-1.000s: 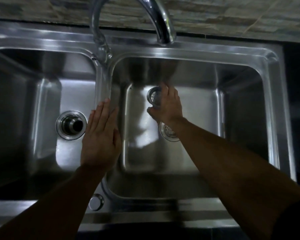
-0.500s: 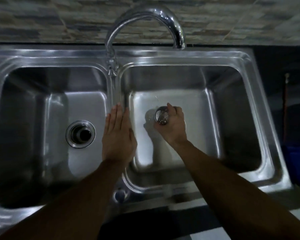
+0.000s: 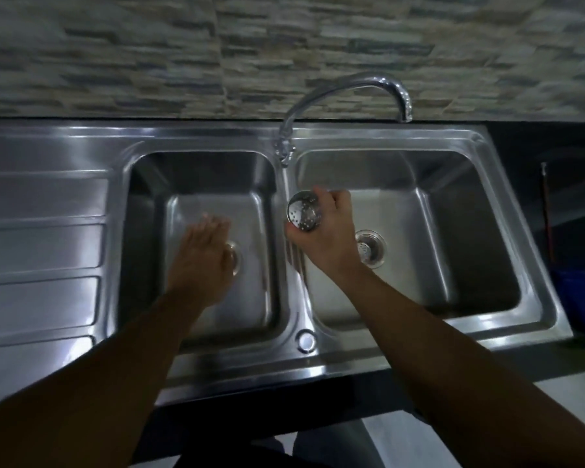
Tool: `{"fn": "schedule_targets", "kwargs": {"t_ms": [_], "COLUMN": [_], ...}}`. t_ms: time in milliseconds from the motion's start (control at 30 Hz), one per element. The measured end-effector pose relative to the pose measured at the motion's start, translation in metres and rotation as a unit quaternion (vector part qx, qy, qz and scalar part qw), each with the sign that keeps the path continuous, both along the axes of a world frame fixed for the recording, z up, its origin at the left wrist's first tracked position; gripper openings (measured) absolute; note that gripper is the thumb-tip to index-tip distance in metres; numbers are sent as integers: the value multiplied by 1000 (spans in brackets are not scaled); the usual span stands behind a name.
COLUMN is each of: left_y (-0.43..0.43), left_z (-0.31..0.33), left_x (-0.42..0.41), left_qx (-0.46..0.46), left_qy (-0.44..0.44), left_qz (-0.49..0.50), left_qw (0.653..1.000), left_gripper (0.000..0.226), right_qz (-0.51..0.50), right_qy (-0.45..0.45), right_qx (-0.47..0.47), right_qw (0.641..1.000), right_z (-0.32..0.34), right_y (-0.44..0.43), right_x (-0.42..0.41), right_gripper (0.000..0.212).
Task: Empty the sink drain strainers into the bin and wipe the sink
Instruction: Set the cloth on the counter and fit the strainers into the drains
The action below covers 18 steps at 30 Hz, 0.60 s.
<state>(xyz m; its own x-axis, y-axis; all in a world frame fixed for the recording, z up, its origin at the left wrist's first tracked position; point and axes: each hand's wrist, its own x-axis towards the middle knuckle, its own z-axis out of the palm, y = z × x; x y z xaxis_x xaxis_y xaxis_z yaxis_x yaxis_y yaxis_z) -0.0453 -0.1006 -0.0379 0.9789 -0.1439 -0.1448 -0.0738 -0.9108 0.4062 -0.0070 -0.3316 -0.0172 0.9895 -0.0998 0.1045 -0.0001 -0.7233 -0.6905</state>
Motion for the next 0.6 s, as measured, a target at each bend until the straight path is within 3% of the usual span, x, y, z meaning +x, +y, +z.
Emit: {"fn": "schedule_targets", "kwargs": {"t_ms": [100,300,600], "left_y": [45,108,131], "left_z": [1,-7,-35], "left_x": [-7,-25,-29], "left_qx": [39,33,42], "left_qy": [-30,-12,-64], "left_qz": [13,37,3], "left_qw": [999,999,997], "left_gripper": [64,65,54], "right_qz": [41,132,184], "right_qy": [28,90,188], "right_qx": [-1,-108,-157], "right_qw": [999,981,952], "right_z": [-4,-38,-110], "right_y": [34,92,141], "right_x": [2,5,6], "right_gripper": [83,87,81]}}
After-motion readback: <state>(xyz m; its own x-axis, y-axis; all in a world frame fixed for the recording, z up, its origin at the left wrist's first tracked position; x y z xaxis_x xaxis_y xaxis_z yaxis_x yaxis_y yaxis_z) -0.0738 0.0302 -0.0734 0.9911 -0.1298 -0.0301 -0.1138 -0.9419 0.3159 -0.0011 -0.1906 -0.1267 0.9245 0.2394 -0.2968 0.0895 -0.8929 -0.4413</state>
